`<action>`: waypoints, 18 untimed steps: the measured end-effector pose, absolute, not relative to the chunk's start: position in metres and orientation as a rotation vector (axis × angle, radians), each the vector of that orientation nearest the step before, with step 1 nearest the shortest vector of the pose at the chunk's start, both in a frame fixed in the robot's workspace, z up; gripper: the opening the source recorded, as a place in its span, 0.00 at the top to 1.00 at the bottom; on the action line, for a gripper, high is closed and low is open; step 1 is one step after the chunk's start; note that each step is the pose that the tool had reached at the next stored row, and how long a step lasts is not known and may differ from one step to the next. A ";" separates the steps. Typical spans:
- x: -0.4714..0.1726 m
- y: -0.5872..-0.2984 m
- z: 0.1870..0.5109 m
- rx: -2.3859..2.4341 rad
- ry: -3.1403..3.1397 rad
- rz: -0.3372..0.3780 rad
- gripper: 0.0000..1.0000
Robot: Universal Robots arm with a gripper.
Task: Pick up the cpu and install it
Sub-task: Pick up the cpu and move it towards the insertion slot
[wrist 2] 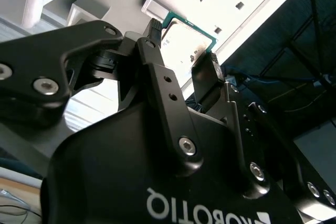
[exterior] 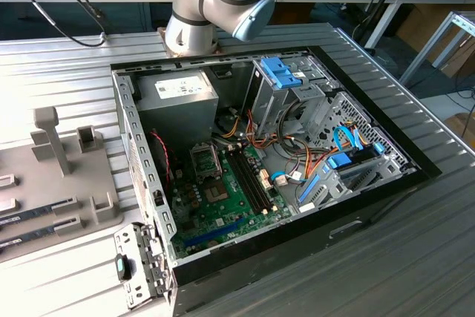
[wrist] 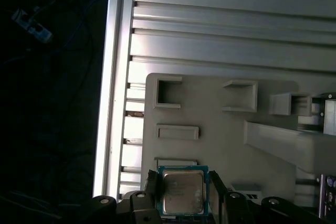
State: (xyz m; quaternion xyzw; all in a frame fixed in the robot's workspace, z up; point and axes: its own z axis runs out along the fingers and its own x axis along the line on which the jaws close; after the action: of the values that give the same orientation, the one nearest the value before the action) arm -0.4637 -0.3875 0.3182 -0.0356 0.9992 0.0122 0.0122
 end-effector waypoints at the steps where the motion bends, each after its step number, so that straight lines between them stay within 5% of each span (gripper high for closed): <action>1: -0.464 -0.387 0.320 -0.111 3.115 0.038 0.53; 18: -0.464 -0.387 0.333 -0.111 3.115 0.038 0.53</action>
State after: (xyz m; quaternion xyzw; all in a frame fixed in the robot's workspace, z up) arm -0.4637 -0.3875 0.3329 -0.0356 0.9992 0.0122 0.0122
